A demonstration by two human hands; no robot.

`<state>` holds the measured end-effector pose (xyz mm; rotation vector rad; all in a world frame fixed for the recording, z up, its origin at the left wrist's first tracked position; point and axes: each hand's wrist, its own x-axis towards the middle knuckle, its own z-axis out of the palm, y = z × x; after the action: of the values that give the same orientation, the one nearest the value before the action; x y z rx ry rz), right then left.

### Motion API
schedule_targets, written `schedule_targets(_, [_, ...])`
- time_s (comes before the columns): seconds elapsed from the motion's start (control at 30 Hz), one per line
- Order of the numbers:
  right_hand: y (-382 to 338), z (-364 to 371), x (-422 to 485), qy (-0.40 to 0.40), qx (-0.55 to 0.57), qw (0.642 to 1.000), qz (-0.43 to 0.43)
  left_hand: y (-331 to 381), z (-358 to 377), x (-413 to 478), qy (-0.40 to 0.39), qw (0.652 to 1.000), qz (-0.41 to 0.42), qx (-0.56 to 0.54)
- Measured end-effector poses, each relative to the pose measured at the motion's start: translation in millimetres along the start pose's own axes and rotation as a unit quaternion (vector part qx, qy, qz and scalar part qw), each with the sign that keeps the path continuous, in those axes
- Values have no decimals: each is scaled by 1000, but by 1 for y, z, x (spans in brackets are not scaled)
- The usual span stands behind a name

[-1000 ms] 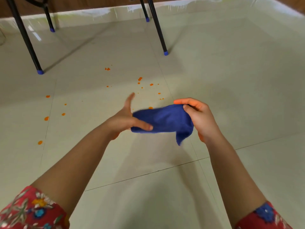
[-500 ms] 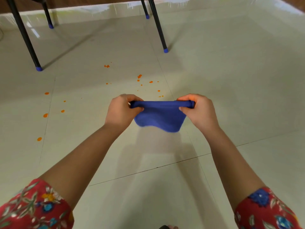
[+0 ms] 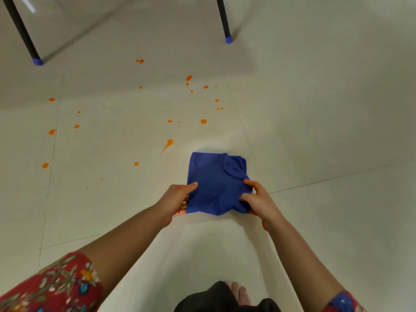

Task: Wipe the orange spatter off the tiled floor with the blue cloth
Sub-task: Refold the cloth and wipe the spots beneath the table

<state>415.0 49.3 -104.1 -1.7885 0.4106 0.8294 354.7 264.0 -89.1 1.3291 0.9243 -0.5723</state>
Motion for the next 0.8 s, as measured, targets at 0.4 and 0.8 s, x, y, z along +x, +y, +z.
schedule_targets(0.4, [-25,-18,-14,-4,-452,856,-250,15,-6,-6,31,845,249,471])
schedule_targets(0.8, [-51,-31,-19,-64,-462,865,-187,20,-17,-6,-29,881,303,362])
